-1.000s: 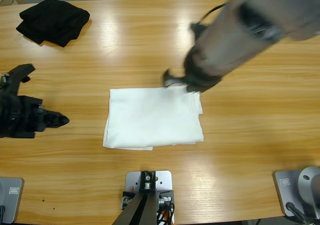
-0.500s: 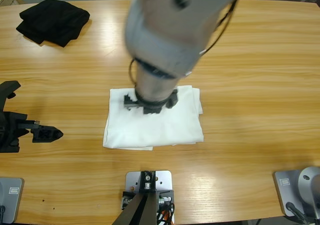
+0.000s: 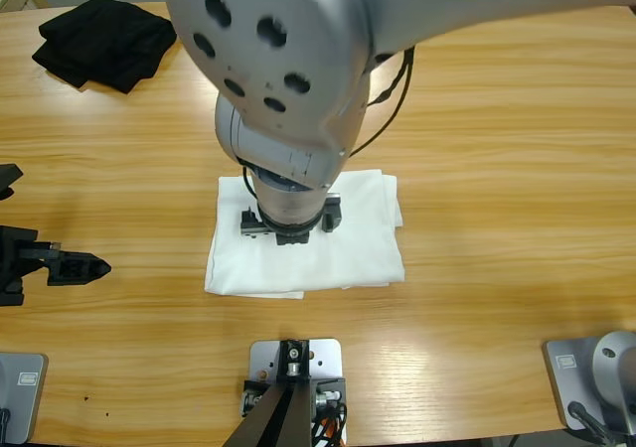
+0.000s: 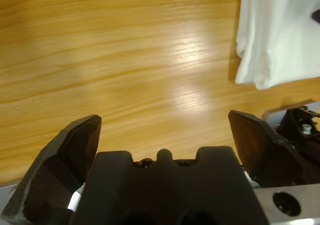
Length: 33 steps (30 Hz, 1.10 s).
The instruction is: Fold clothes
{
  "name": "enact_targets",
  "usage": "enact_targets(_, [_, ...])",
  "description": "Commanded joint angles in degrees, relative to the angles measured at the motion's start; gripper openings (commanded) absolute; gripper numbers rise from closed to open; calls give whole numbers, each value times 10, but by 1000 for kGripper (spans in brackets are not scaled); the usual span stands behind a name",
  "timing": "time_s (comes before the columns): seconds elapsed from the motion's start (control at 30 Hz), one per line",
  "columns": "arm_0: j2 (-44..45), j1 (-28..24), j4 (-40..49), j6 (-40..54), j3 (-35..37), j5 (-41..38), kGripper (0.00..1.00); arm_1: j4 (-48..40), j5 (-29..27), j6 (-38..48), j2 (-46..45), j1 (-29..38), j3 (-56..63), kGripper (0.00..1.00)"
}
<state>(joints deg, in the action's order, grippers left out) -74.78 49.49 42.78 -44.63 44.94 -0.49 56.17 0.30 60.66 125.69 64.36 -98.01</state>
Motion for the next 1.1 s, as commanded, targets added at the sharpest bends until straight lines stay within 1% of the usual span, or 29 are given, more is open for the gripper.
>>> enact_targets(0.03, [22,-7,1,11,-19,8,996,-90,7,-30,22,7,101,1000])
enact_targets(0.17, [20,-7,0,11,-20,8,996,-87,1,-73,18,8,126,1000])
enact_targets(0.27, [19,-7,-5,11,-20,8,996,-79,-6,-85,25,7,132,1000])
enact_targets(0.37, [19,-7,-5,11,-21,8,996,-82,19,-124,36,7,130,1000])
enact_targets(0.43, [20,-7,-5,12,-23,8,996,-83,22,-140,41,7,131,1000])
enact_targets(0.47, [21,-7,-5,13,-24,8,996,-82,21,-146,42,8,132,994])
enact_targets(0.53, [23,-7,-5,16,-24,8,996,-78,20,-175,44,7,134,912])
enact_targets(0.67, [25,-7,-5,24,-25,8,996,-62,0,-314,45,-4,144,919])
enact_targets(0.73, [25,-7,-6,24,-25,8,996,-62,-8,-360,45,-18,156,994])
enact_targets(0.77, [25,-7,-6,24,-25,8,996,-63,-9,-381,45,-28,162,1000])
enact_targets(0.97, [22,-7,-12,27,-25,8,996,-65,-27,-497,43,-92,180,1000])
enact_targets(1.1, [22,-7,-12,27,-26,8,996,-67,-41,-627,43,-133,194,1000])
